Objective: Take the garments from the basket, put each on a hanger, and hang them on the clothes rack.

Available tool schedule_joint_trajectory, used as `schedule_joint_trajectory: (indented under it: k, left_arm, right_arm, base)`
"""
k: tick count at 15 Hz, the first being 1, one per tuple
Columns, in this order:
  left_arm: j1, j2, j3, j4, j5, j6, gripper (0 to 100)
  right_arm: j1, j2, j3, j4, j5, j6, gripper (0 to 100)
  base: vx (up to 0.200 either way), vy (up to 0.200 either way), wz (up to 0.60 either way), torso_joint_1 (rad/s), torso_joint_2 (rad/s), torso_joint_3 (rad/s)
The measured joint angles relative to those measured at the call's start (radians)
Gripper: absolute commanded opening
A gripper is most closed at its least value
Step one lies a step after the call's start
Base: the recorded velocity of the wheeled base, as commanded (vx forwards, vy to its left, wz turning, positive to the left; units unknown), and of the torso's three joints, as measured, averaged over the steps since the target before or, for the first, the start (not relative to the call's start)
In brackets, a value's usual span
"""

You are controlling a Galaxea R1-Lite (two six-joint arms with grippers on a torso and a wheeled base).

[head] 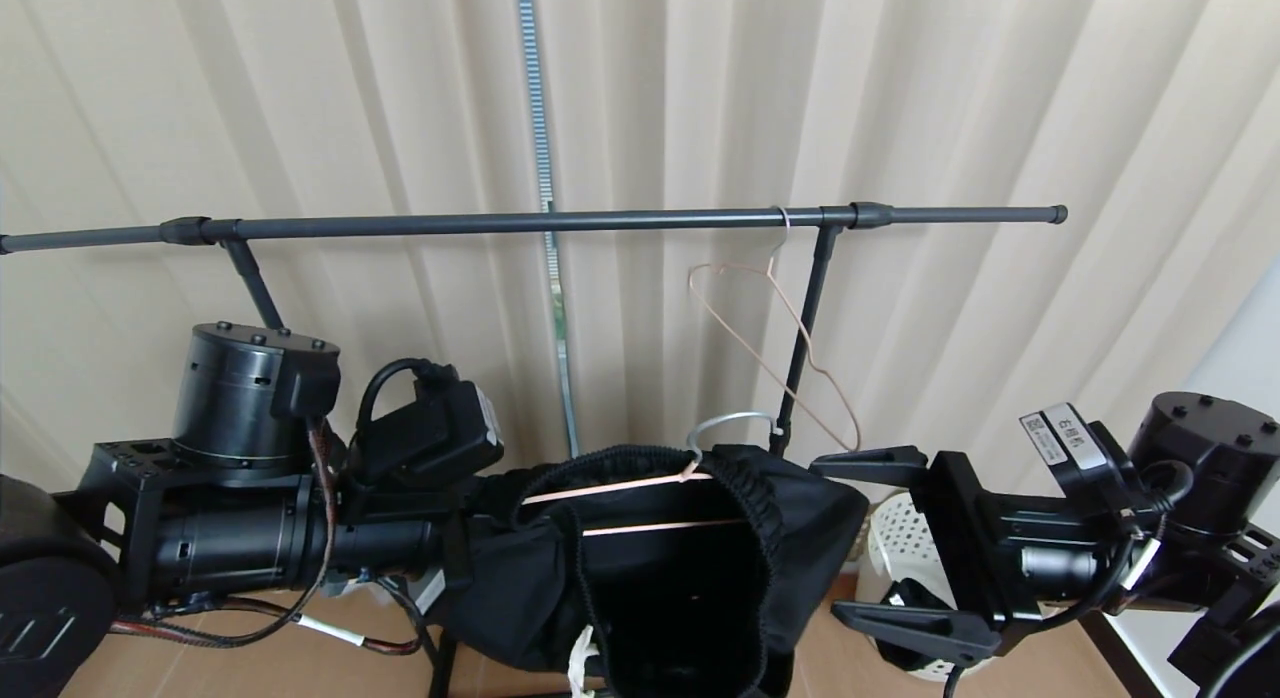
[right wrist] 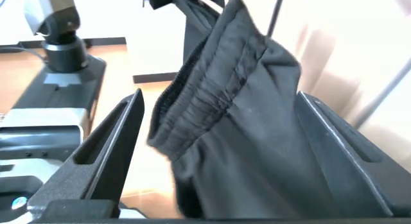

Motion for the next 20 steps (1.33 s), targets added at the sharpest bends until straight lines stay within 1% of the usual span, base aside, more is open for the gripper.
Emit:
schedule_joint_trajectory:
  k: [3, 5, 6, 7, 8, 9, 10, 11, 13, 14, 17, 20]
  left_arm:
    - [0.013, -0.042, 0.03, 0.001, 0.0, -0.014, 0]
    - [0.022, -0.071, 0.052, 0.002, -0.001, -0.029, 0]
    - [0.028, -0.086, 0.064, 0.001, -0.002, -0.031, 0]
    - [0.034, -0.1, 0.078, 0.002, -0.002, -0.032, 0]
    - [0.039, -0.111, 0.089, 0.002, -0.002, -0.039, 0]
    - [0.043, -0.123, 0.099, 0.002, -0.004, -0.057, 0]
    - [0.046, -0.134, 0.108, 0.002, -0.007, -0.073, 0]
    - [0.046, -0.144, 0.117, 0.002, -0.01, -0.105, 0]
    - [0.047, -0.159, 0.127, 0.002, -0.015, -0.122, 0]
    - [0.048, -0.168, 0.137, 0.001, -0.029, -0.162, 0]
    - [0.047, -0.197, 0.156, 0.0, -0.064, -0.223, 0]
    - [0.048, -0.212, 0.171, 0.0, -0.065, -0.234, 0]
  right_arm:
    - [-0.031, -0.002, -0.008, -0.003, -0.012, -0.015, 100]
    - [-0.041, -0.002, -0.015, -0.003, -0.05, -0.037, 100]
    - [-0.043, 0.0, -0.018, -0.003, -0.097, -0.064, 100]
    - [-0.043, 0.004, -0.021, -0.003, -0.149, -0.109, 100]
    - [-0.039, 0.009, -0.023, -0.002, -0.179, -0.137, 100]
    - [-0.03, 0.017, -0.024, -0.002, -0.229, -0.17, 100]
    - [-0.02, 0.026, -0.028, -0.002, -0.265, -0.188, 100]
    - [-0.013, 0.038, -0.03, -0.003, -0.3, -0.202, 100]
    - [-0.007, 0.055, -0.033, -0.001, -0.31, -0.207, 100]
    - [-0.006, 0.06, -0.03, 0.0, -0.308, -0.207, 100]
    - [0.008, 0.071, -0.024, 0.001, -0.307, -0.207, 100]
    - [0.013, 0.072, -0.023, 0.003, -0.304, -0.201, 100]
  base:
    - [0.0, 0.0, 0.0, 0.0, 0.0, 0.0]
    - [0.0, 0.0, 0.0, 0.0, 0.0, 0.0]
    - [0.0, 0.0, 0.0, 0.0, 0.0, 0.0]
    - [0.0, 0.0, 0.0, 0.0, 0.0, 0.0]
    - [0.0, 0.0, 0.0, 0.0, 0.0, 0.0]
    - [0.0, 0.0, 0.0, 0.0, 0.0, 0.0]
    - [0.0, 0.0, 0.0, 0.0, 0.0, 0.0]
    - [0.0, 0.0, 0.0, 0.0, 0.0, 0.0]
    - [0.0, 0.0, 0.0, 0.0, 0.0, 0.0]
    - [0.0, 0.0, 0.0, 0.0, 0.0, 0.0]
    - [0.0, 0.0, 0.0, 0.0, 0.0, 0.0]
    - [0.0, 0.0, 0.0, 0.0, 0.0, 0.0]
